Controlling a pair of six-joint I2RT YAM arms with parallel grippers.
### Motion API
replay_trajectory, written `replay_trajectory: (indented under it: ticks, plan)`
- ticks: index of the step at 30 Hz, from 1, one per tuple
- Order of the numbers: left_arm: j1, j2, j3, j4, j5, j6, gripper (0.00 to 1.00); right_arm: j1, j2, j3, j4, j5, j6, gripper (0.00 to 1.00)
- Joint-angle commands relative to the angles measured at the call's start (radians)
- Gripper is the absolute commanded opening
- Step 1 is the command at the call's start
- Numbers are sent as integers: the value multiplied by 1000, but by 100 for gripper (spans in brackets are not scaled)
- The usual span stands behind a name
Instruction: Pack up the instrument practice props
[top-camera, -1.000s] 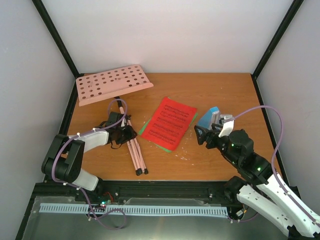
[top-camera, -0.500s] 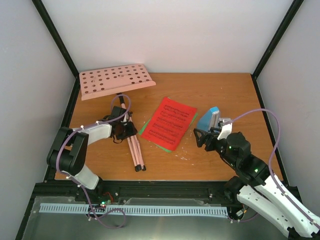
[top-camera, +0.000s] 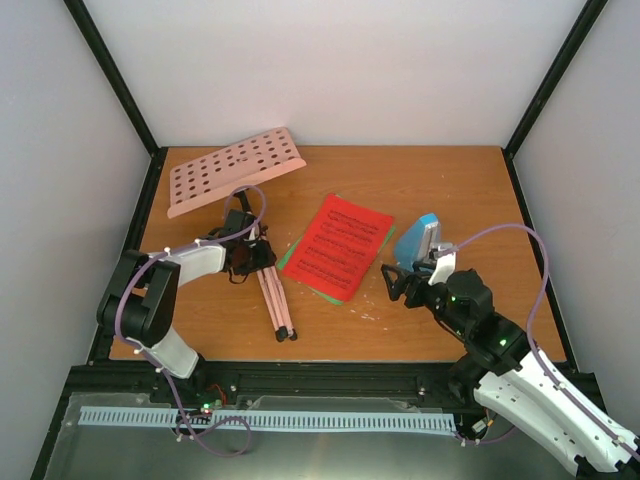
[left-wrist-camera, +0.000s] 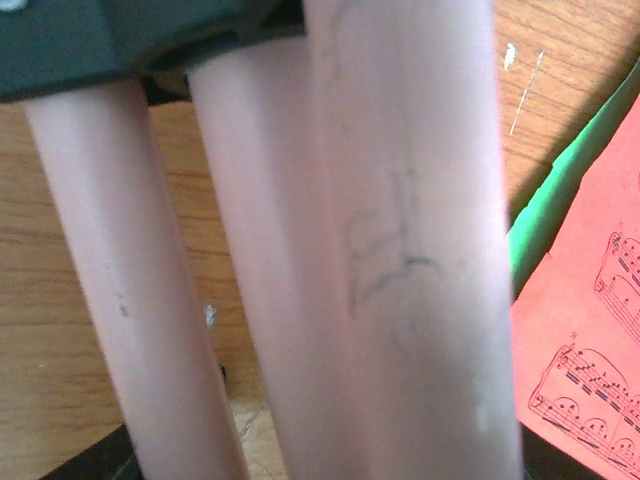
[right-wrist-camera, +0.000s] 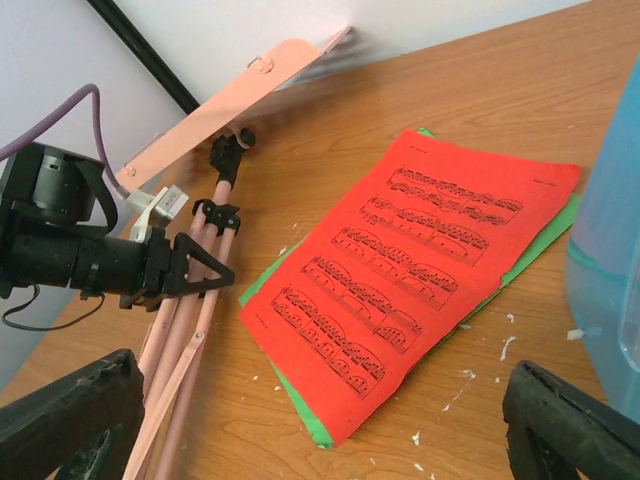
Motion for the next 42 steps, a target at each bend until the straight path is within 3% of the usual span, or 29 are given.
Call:
replay_trajectory:
  ticks: [1,6,10,20,25,30,33,35,37,42]
  plan:
    - [2,37,16,196,-132,96,53,-2,-22,-17,38,-23,20,96]
    - [-3,28,21,191,-132,99,60,-2,-36,-8,29,-20,4,96]
    - [-3,4,9,199,-126,94,78,-2,-49,3,23,-34,-4,97]
    - [-6,-167,-2,221,-88,137,99,-2,-3,71,14,-49,-84,98]
    - [-6,-296,60,223,14,256,99,-2,135,215,-3,-22,-214,100]
    - [18,-282,223,159,159,340,100,-19,305,347,62,58,-301,100]
    - [63,-273,272,170,205,357,100,-116,388,396,113,-7,-318,100]
    - [127,-269,284,185,247,350,100,-247,444,429,123,-121,-310,100]
    - [221,-259,286,193,303,325,99,-374,490,450,124,-205,-306,100]
    - [504,-291,171,304,408,232,100,-630,555,434,151,-220,-347,100]
